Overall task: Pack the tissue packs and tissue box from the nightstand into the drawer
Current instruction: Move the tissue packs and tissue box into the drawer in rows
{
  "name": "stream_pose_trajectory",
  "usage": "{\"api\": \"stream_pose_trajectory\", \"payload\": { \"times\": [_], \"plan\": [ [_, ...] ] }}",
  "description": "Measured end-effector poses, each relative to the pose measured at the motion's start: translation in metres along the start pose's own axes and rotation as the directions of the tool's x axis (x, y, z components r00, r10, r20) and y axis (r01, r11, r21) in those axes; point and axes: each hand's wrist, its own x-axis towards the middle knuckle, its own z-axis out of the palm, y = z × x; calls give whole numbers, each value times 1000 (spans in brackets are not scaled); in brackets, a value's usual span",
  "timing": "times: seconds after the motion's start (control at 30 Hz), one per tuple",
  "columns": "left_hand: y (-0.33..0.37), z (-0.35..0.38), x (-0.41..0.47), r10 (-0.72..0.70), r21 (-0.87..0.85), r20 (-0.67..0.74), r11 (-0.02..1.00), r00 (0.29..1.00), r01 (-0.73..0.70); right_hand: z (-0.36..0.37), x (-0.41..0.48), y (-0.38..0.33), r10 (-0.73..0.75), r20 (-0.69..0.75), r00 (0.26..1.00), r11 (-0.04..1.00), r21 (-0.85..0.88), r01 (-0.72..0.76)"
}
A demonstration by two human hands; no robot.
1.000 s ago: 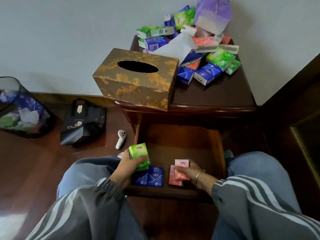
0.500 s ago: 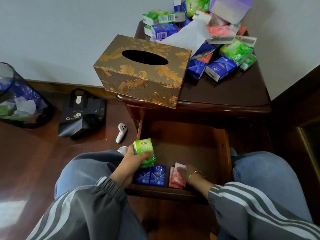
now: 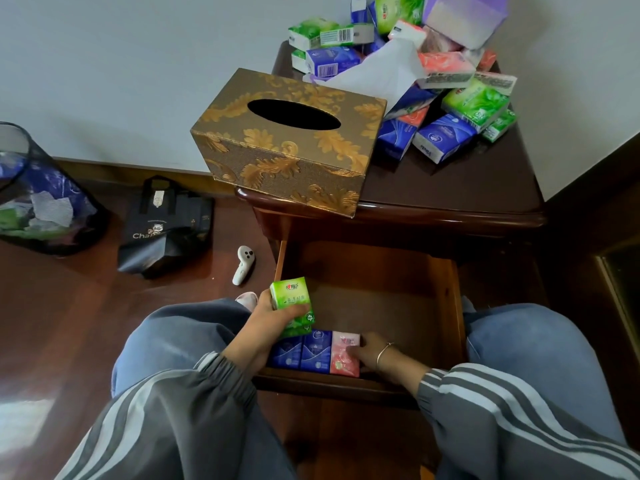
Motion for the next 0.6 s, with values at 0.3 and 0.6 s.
{"api": "stream_pose_trajectory", "payload": {
  "times": [0.3,0.6],
  "plan": [
    [2,2,-1,-5,85,104,996,995,-4,-29,-32,-31,-108,-100,989,994,-31,105],
    [-6,27,-28,36,365,350,915,936,-172,-65,-89,-60,-451,74,890,856,319,407]
  ]
}}
